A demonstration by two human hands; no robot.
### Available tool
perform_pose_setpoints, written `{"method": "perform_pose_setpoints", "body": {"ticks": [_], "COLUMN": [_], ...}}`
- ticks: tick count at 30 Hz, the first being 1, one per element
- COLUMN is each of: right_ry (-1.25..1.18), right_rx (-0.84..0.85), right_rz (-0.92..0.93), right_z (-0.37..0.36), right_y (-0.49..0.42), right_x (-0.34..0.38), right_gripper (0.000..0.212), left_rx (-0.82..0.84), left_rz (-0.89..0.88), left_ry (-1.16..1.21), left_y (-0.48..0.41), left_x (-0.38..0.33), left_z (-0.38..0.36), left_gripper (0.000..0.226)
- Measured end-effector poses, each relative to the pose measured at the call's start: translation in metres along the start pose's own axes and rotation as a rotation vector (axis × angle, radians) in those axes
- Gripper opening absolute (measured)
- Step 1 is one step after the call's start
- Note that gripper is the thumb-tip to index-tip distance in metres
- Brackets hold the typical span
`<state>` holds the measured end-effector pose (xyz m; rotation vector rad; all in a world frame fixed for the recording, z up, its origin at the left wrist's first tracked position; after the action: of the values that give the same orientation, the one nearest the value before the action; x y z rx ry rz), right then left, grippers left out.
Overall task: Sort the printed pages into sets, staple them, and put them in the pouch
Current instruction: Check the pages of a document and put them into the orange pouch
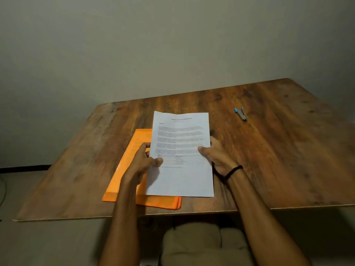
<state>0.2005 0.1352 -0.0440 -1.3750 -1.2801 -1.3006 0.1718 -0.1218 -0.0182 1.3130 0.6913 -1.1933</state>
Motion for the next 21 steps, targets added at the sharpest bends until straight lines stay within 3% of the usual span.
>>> {"method": "perform_pose_setpoints", "body": {"ticks": [10, 21], "right_ry": [-0.250, -0.334], "right_rx": [0.165, 0.078], "right_rz": [0.097, 0.091], "right_z": [-0.004, 0.008], "right_y": [0.017, 0.007], "right_x": [-0.007, 0.004], "right_gripper": [0.046, 0.037], "left_rx": [-0.050, -0.073], "left_rz": [-0.096, -0.222], "left_ry": [0.021, 0.130], "left_y": [0.010, 0.011], "left_x": [0.000, -0.012], "left_z": [-0.004, -0.018], "left_gripper": [0.047, 0.039]}}
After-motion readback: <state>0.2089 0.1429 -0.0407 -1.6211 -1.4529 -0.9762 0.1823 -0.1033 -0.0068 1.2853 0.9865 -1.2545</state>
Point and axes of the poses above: each hand's wrist, its own y-axis away from the middle knuckle, its own z-axis out of the back of the hand, x = y × z, the point moved 1 cm from there along -y, towards the middle knuckle, and after that the axes turned 6 degrees about z, right-handed, at the moved point
